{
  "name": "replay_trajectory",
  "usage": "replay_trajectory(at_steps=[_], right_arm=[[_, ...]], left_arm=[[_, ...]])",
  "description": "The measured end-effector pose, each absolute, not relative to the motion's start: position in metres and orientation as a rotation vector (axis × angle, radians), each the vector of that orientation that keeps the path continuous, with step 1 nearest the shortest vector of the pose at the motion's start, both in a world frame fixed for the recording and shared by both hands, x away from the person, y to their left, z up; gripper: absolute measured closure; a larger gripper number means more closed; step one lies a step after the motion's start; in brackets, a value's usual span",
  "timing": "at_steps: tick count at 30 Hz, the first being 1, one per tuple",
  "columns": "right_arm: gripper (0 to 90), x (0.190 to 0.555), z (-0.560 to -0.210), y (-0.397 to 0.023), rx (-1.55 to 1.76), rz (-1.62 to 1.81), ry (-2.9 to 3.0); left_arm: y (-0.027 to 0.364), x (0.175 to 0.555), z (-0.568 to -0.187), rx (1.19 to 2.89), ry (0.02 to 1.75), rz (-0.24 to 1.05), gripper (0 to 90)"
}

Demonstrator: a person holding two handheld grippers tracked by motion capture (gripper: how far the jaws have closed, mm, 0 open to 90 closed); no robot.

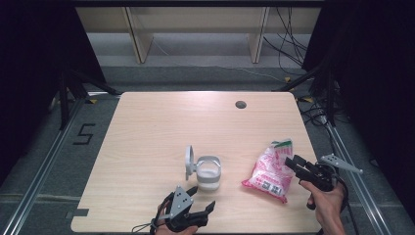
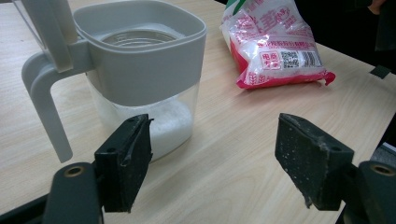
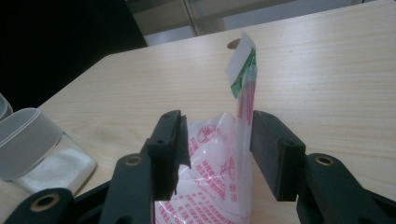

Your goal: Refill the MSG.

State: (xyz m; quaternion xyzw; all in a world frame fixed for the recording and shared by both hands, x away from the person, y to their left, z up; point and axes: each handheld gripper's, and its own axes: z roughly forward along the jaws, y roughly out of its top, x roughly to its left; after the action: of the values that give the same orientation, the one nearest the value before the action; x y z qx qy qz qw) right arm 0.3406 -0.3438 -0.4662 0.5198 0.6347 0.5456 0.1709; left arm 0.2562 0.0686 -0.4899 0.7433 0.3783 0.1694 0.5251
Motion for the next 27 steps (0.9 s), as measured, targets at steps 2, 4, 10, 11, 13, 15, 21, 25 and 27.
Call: replay_trajectory(at_steps=[2, 4, 10, 11, 13, 15, 21, 25, 27], right_arm=[[54.9, 0.340, -0.466, -0.345, 1.454, 1.539, 1.803], [54.8, 0.338, -0.466, -0.344, 1.475, 1.564, 1.800], [54.8, 0.334, -0.463, -0.341, 1.447, 1.579, 1.823], [54.8, 0.330, -0.461, -0.339, 1.472, 1.552, 1.838], [54.8, 0.332, -0.463, -0.341, 1.422, 1.562, 1.826], [54.8, 0.328, -0.460, -0.339, 1.465, 1.550, 1.846], [54.7, 0.324, -0.459, -0.339, 1.418, 1.535, 1.854], [54.1, 0.317, -0.459, -0.333, 1.417, 1.559, 1.869], [53.7, 0.316, -0.460, -0.330, 1.368, 1.586, 1.889]], left_arm=[[0.071, 0.256, -0.489, 1.803, 0.883, 0.419, 26.7], [0.071, 0.255, -0.490, 1.784, 0.913, 0.406, 26.7], [0.077, 0.254, -0.488, 1.771, 0.913, 0.412, 26.6], [0.078, 0.255, -0.487, 1.776, 0.902, 0.425, 26.6], [0.080, 0.255, -0.487, 1.757, 0.930, 0.420, 26.6], [0.083, 0.254, -0.486, 1.771, 0.936, 0.426, 26.7], [0.089, 0.255, -0.485, 1.775, 0.920, 0.440, 26.6], [0.094, 0.255, -0.485, 1.770, 0.942, 0.455, 26.6], [0.097, 0.256, -0.486, 1.756, 0.941, 0.452, 26.6]])
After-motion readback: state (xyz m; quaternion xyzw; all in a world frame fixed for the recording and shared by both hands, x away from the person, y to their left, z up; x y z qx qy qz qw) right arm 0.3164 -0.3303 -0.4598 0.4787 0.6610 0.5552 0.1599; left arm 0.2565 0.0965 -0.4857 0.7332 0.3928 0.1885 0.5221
